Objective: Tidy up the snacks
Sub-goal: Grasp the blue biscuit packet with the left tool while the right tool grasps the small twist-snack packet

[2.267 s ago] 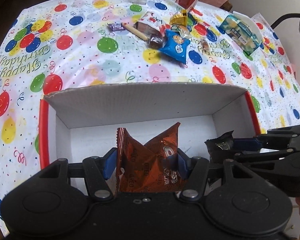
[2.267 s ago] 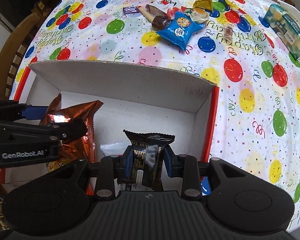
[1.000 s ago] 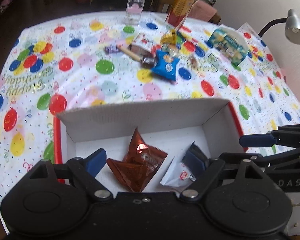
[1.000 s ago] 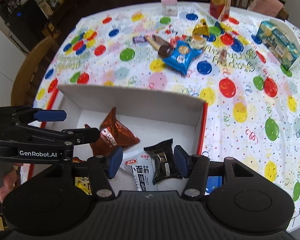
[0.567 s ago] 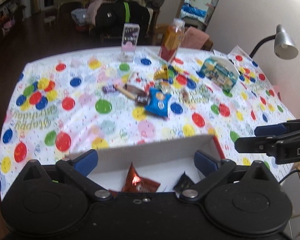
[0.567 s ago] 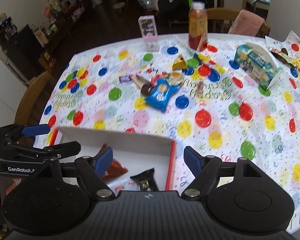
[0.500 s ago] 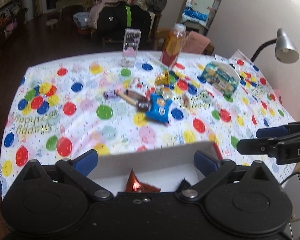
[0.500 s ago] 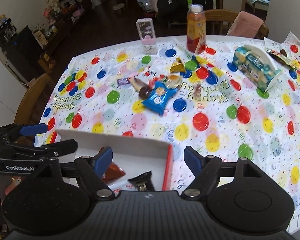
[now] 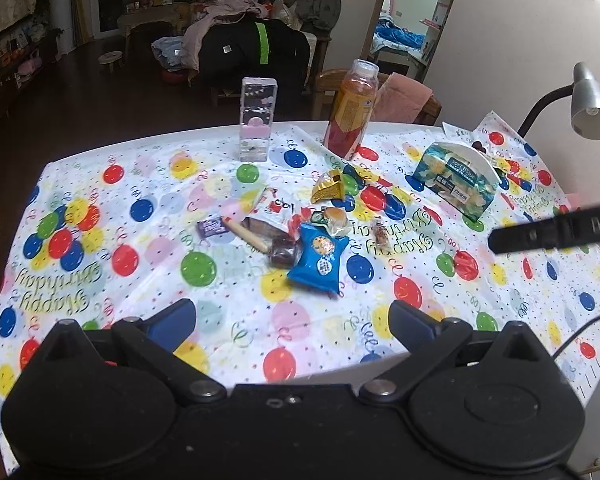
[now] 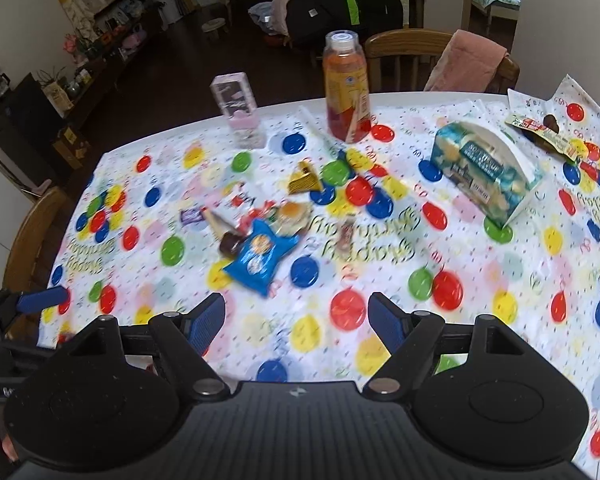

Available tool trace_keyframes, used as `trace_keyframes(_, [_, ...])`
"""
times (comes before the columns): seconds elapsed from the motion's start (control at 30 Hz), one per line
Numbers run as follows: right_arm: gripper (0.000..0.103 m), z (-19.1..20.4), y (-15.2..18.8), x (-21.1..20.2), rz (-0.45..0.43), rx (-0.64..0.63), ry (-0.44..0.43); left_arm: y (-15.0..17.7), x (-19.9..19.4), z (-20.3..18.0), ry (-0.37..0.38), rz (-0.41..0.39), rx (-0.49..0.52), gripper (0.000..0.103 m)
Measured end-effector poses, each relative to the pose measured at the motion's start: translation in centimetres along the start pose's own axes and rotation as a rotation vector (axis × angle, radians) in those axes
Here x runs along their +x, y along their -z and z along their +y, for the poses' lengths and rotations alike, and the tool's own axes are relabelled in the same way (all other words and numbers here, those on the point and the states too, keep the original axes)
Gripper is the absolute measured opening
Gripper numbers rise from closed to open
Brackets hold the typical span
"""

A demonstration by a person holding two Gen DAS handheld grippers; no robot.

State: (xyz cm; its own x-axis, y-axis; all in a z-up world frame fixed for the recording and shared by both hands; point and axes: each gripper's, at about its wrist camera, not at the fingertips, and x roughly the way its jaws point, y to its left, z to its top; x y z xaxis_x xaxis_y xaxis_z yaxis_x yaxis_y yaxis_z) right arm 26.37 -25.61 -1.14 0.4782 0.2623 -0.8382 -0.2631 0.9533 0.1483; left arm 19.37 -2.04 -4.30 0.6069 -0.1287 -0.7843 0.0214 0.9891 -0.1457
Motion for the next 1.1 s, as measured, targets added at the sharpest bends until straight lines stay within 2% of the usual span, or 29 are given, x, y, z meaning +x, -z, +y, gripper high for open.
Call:
trace_keyframes(0.27, [0.078, -2.4, -3.2, 4.6, 0.035, 0.001, 0.012, -1.6, 4.0, -1.9, 0.005, 0.012, 0.026, 0.102])
trace_keyframes(0.53, [0.078, -5.1, -4.4, 10.5, 0.098, 0.034, 0.017, -2.5, 8.4, -3.9, 0.029, 0.038, 0.083, 0.100])
trace_keyframes(0.73, [0.078, -6.4, -4.8, 13.9, 0.141, 0.061, 0.027, -3.1, 11.6, -4.2, 0.048, 0.076, 0.099, 0.092])
trace_keyframes(0.8, [0.078, -6.7, -5.0, 14.9, 0.149, 0.075, 0.022, -3.4, 12.6, -4.3, 0.057, 0.104, 0.107, 0.085])
trace_keyframes(0.9, [0.078, -6.9, -5.3, 16.4, 0.165, 0.082, 0.013, -3.8, 14.0, -4.5, 0.066, 0.145, 0.107, 0.082])
trace_keyframes(1.03, [0.067, -7.1, -5.7, 18.4, 0.187, 0.093, 0.006, -4.0, 15.7, -4.7, 0.081, 0.174, 0.131, 0.079])
trace_keyframes(1.1, [0.062, -7.1, -5.7, 19.3, 0.196, 0.100, 0.005, -3.9, 16.5, -4.8, 0.074, 0.191, 0.154, 0.072])
